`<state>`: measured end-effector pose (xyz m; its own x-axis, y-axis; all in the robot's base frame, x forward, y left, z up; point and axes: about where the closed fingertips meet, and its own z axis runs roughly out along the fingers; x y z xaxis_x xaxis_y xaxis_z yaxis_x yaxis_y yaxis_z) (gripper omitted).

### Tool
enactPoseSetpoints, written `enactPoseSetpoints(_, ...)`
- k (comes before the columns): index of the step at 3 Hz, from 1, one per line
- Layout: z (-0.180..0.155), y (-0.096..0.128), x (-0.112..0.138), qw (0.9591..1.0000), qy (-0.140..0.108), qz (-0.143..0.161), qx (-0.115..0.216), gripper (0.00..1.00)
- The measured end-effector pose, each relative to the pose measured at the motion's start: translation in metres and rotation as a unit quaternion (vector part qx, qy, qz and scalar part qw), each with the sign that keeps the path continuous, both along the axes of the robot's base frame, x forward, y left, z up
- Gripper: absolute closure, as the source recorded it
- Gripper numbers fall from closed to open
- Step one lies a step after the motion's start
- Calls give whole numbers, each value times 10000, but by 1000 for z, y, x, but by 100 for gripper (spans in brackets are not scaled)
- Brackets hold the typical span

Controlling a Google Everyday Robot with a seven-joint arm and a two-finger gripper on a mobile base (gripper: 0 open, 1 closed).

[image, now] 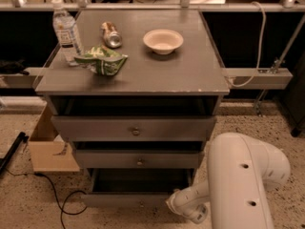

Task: Open bottom drawer

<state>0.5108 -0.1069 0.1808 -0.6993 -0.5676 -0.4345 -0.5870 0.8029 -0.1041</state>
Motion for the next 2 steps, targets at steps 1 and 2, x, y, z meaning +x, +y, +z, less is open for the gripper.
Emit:
enactPoseSetpoints(1, 1, -2, -9, 10000, 8, -77, 33, 100)
enactPoseSetpoints(2, 1, -4, -13, 9999, 21, -83, 67, 100)
